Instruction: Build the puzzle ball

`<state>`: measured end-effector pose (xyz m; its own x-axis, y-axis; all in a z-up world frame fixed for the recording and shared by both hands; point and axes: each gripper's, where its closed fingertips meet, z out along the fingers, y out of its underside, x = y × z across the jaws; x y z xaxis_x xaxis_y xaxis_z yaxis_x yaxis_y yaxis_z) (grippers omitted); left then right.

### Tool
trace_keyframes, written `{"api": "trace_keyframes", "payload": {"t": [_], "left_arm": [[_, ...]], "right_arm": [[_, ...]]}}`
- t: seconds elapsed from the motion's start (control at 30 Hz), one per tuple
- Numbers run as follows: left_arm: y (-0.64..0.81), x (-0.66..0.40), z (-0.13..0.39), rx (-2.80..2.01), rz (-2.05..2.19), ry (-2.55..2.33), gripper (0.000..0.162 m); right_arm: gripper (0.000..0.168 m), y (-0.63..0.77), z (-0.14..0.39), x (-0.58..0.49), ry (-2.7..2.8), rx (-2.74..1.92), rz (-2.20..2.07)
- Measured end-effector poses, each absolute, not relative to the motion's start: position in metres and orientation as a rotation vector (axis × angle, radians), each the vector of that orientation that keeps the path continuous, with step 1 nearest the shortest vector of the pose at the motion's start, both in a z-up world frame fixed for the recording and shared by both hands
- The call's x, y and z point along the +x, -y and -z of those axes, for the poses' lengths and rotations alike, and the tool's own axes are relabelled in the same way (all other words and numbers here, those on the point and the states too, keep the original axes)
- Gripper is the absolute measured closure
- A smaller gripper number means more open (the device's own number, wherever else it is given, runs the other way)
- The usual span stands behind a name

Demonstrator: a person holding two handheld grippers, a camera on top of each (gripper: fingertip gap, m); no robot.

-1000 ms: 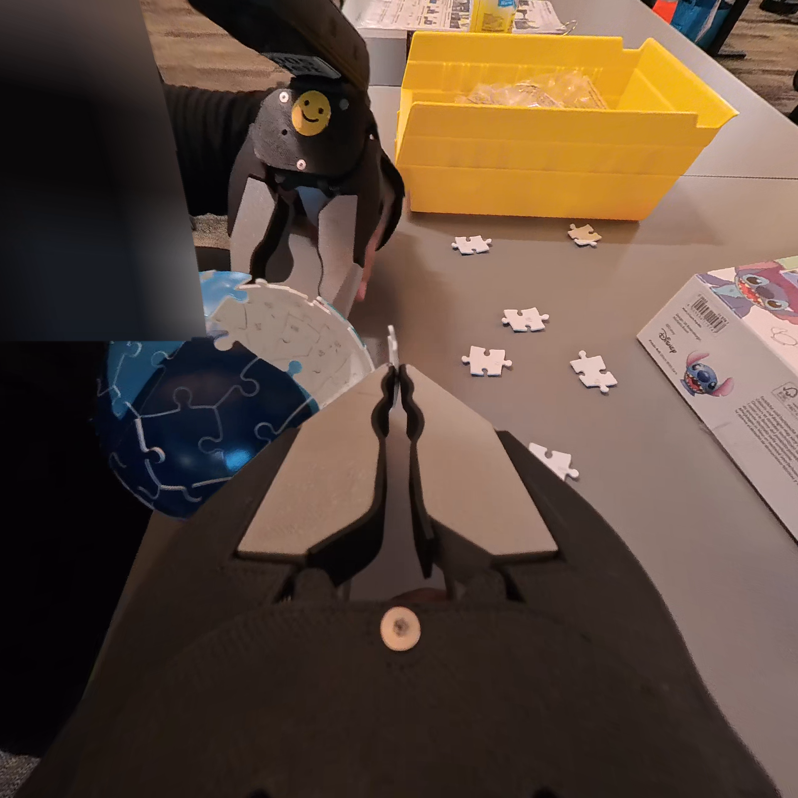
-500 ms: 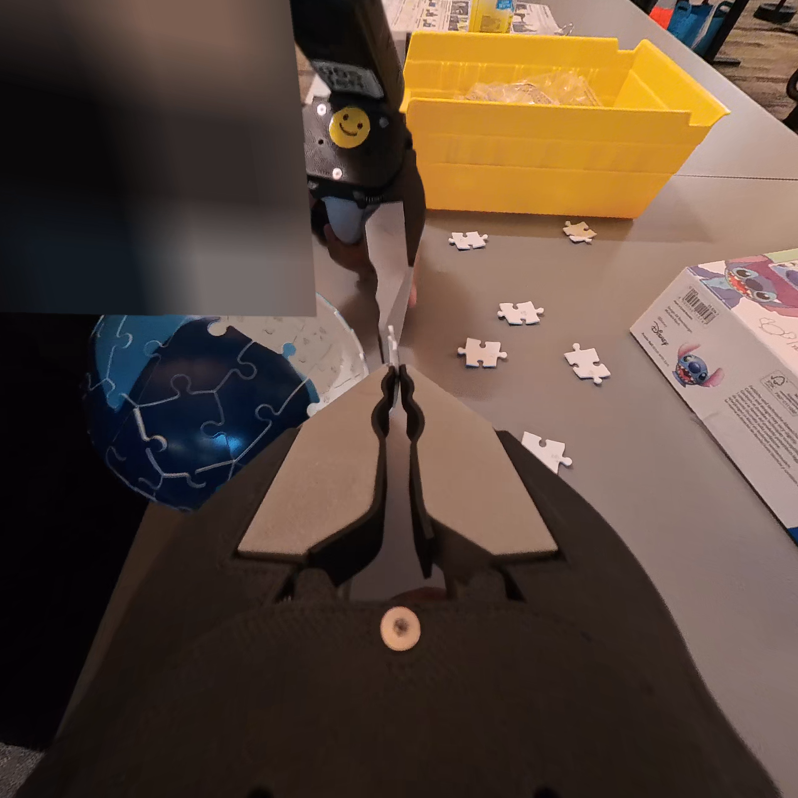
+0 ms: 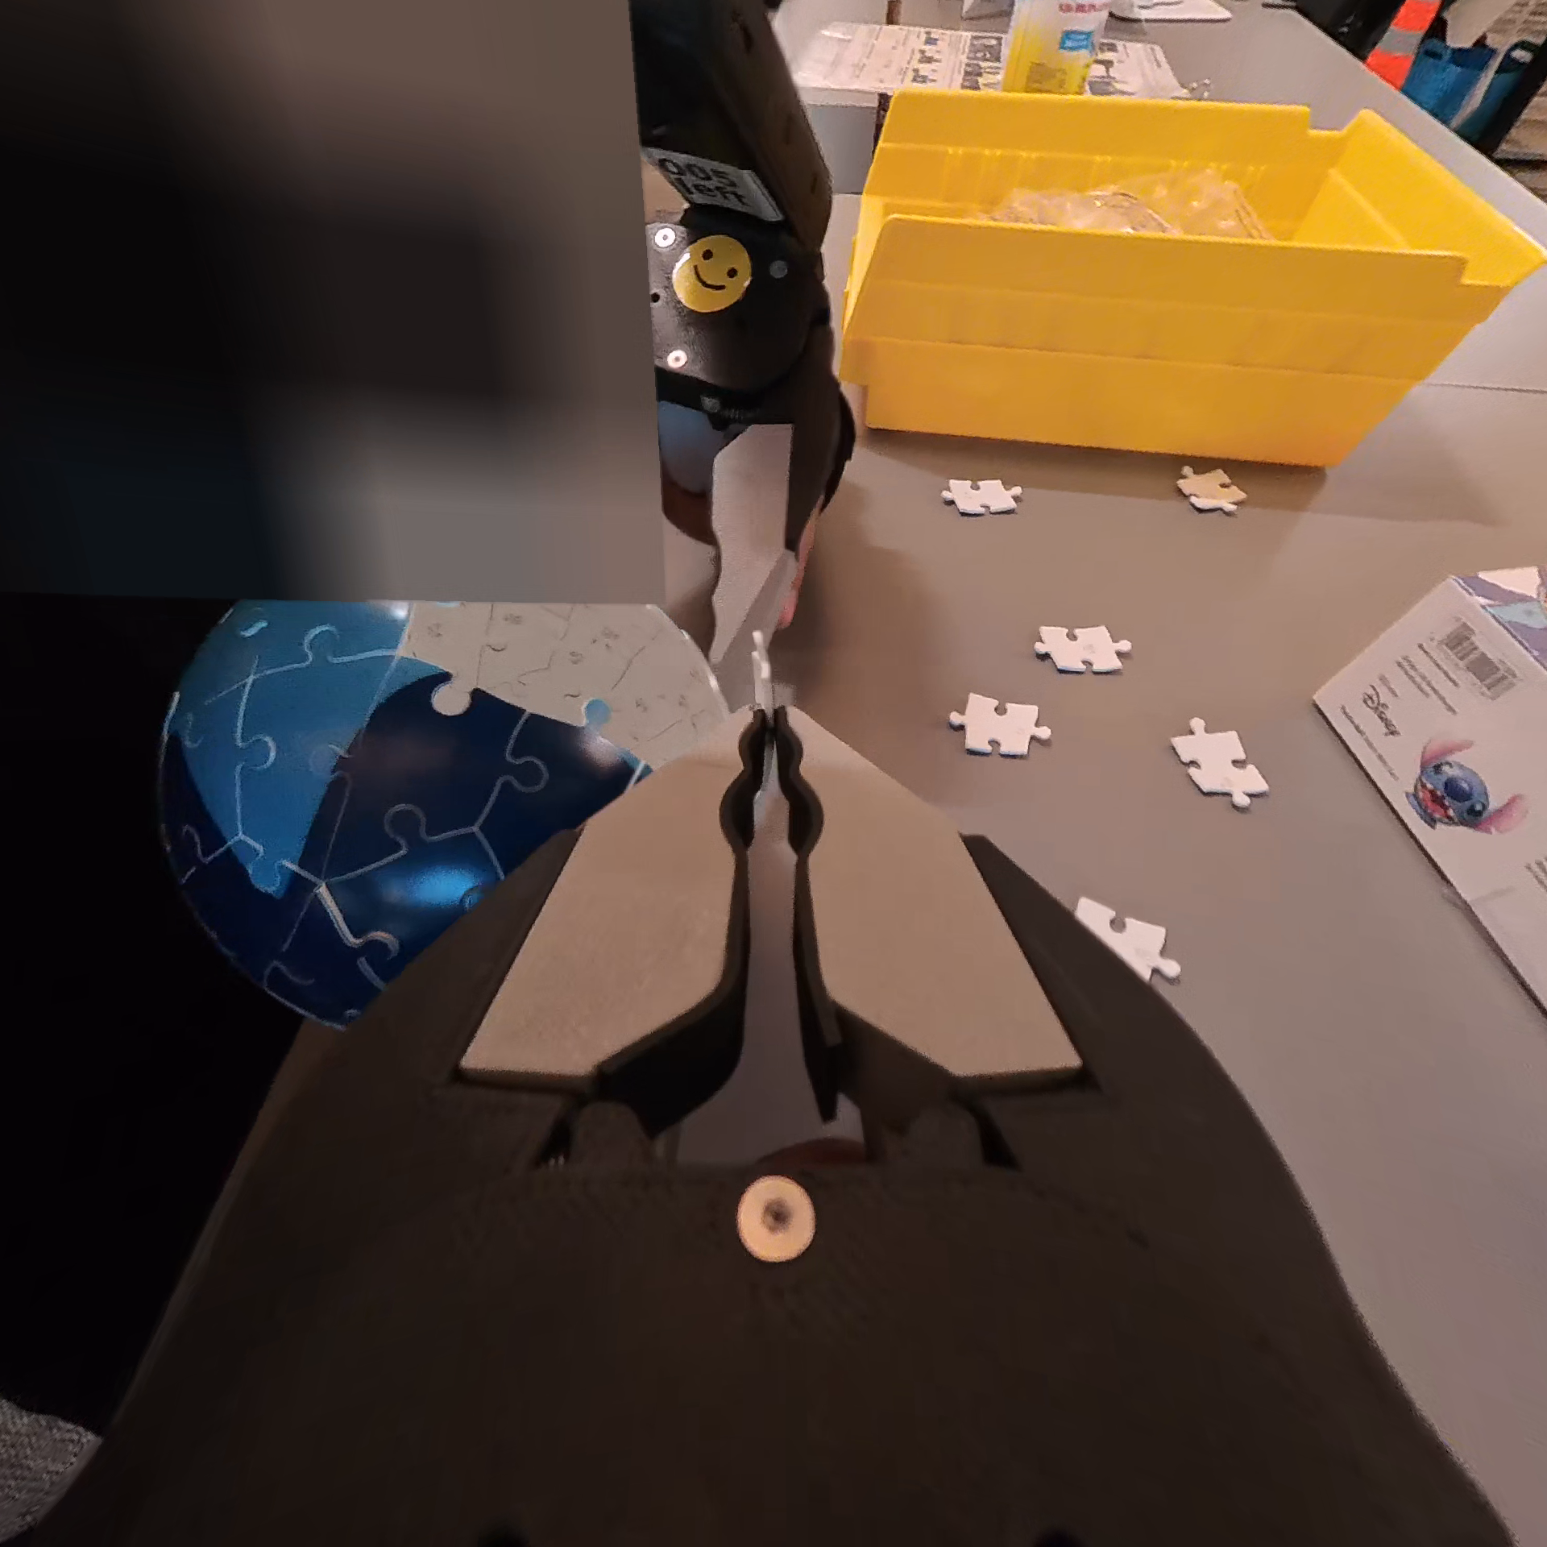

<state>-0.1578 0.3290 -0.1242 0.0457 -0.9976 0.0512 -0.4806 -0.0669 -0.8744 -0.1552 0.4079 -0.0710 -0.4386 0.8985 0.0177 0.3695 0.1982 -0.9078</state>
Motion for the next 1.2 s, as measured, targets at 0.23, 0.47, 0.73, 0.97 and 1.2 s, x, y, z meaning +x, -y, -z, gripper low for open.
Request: {"api": "trace_keyframes", "payload": {"t": [0.23, 0.47, 0.73, 0.97, 1.2], "left_arm": [[-0.346, -0.173, 0.105, -1.619, 0.956, -1.383, 0.073], [-0.342, -0.161, 0.119, -1.720, 0.963, -1.316, 0.054], [-0.343, -0.153, 0.126, -1.862, 0.862, -1.213, 0.053], [-0.332, -0.135, 0.127, -1.885, 0.822, -1.172, 0.053], [-0.334, -0.132, 0.126, -1.901, 0.815, -1.074, 0.052]], "right_arm": [[0.168, -0.404, 0.067, -0.160, 1.943, -1.087, -1.190], [0.168, -0.432, 0.063, -0.144, 1.821, -1.212, -1.099], [0.168, -0.470, 0.128, -0.086, 1.648, -1.928, -1.184], [0.165, -0.473, 0.160, -0.075, 1.551, -2.148, -1.254], [0.142, -0.484, 0.153, -0.061, 1.498, -2.121, -1.155]]}}
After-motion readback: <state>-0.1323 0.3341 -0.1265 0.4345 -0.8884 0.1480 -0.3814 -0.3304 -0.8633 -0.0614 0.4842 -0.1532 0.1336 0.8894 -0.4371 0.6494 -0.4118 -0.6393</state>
